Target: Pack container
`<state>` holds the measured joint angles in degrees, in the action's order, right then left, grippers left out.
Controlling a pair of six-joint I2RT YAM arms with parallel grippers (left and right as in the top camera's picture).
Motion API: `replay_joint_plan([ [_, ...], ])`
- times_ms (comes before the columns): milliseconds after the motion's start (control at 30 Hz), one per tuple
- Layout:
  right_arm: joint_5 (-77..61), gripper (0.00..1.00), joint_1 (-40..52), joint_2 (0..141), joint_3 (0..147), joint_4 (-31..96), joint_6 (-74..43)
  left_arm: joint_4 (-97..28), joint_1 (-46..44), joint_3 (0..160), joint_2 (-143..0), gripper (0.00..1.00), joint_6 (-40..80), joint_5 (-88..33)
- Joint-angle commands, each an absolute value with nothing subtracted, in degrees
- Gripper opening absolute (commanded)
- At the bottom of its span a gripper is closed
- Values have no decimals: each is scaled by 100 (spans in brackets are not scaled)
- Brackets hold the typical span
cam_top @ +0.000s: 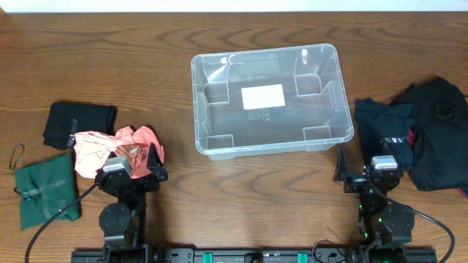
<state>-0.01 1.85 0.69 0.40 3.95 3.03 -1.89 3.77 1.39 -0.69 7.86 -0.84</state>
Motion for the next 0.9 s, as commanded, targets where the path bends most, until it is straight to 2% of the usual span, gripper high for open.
replay_joint_plan([
  [0, 62, 99, 191, 49, 32, 416, 349, -405, 412, 23, -108, 98, 755, 27],
  [867, 62, 99, 191, 49, 32, 320, 349, -405, 412, 23, -132, 98, 755, 27],
])
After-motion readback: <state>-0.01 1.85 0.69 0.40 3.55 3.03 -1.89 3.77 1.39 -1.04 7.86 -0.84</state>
